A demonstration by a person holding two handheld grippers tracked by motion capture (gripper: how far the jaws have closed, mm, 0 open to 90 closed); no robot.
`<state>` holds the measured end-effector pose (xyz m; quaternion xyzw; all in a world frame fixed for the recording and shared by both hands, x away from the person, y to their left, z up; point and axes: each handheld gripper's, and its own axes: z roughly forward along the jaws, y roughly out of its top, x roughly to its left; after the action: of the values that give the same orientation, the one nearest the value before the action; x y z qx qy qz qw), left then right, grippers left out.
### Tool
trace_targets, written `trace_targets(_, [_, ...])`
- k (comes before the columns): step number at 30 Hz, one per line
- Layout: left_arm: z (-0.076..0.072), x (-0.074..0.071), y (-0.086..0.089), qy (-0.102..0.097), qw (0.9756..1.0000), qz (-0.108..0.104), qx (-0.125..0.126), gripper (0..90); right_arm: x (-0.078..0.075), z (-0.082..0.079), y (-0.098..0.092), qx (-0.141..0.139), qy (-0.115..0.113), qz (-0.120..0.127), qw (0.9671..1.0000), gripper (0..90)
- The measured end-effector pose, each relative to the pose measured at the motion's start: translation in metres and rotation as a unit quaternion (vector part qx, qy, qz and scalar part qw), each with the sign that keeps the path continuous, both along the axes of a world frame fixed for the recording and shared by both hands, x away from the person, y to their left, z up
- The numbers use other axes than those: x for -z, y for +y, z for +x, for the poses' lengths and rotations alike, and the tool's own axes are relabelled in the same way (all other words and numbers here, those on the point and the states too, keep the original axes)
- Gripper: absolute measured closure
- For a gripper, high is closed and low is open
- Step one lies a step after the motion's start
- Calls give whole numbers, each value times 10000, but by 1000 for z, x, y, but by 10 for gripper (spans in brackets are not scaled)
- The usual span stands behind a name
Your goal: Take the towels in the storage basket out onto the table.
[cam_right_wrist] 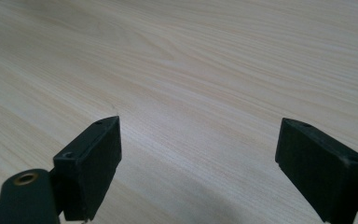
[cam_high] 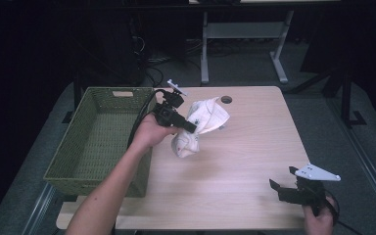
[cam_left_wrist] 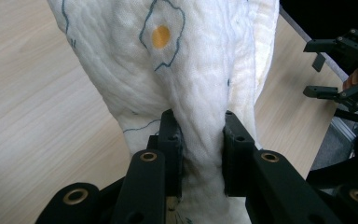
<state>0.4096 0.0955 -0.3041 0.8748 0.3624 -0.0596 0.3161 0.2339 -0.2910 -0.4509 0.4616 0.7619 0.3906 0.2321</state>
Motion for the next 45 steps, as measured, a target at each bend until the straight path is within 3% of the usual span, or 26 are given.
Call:
trace_targets(19, [11,37,-60,308,9989,71,338,735,-1,0,-1,20,-5,81,10000,140])
trace_targets(22, [12,42,-65,382,9989,-8,272,735,-1,0,-2,11,-7,92,10000,140])
trace_targets(37, [15,69,-88,544,9979,65,357,730,-1,0,-2,-4,-18,80,10000,140])
trace_targets(45, [16,82,-93,612,9978,91,230,729,-2,-1,-3,-15,-36,80,10000,140])
